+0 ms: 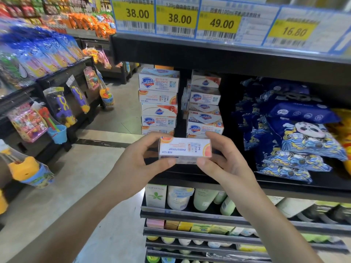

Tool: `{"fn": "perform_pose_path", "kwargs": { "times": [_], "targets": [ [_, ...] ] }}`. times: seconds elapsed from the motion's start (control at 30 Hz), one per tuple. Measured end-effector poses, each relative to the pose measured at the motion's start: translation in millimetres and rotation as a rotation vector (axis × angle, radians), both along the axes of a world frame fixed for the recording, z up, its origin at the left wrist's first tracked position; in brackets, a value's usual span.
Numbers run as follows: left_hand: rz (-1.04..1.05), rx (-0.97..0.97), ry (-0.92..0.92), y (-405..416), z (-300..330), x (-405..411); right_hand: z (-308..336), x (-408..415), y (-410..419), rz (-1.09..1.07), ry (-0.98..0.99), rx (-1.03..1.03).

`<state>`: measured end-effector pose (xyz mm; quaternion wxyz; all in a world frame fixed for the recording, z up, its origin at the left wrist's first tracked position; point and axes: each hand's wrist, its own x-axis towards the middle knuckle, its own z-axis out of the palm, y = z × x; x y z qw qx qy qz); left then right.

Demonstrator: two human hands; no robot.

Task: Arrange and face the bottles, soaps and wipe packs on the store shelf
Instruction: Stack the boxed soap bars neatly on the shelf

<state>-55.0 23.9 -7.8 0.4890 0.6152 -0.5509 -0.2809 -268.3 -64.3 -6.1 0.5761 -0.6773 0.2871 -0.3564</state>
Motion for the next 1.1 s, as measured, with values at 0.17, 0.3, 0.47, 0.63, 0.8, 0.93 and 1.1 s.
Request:
{"fn": "perform_pose_path", "kwargs": {
  "times": [0.17, 0.3, 0.47, 0.63, 0.8, 0.93, 1.1],
  "targets": [
    [-0.021, 0.009, 0.147, -1, -2, 0, -2, -2, -2, 0.023, -0.043, -0.158],
    [-0.027, 0.029, 0.24, -2, 0, -4, -2, -6, -3, 0.074, -0.043, -0.208],
    [-0.016, 0.093, 0.295, -6, 4, -9, -1, -8, -4, 0.134, 0.068, -0.324],
    [0.009, 0.133, 0.312, -10, 6, -13, 2, -8, -5, 0.119, 0.08, -0.338],
    [0.042, 0.193, 0.339, -13, 8, -13, 5, -9, -9, 0.103, 0.051, -0.298],
    [0.055, 0.208, 0.342, -14, 11, -14, 3, -7, -10, 0.077, -0.007, -0.207],
    [0.104, 0.206, 0.41, -14, 12, -16, 5, -5, -12, 0.071, -0.052, -0.103]
  ]
}}
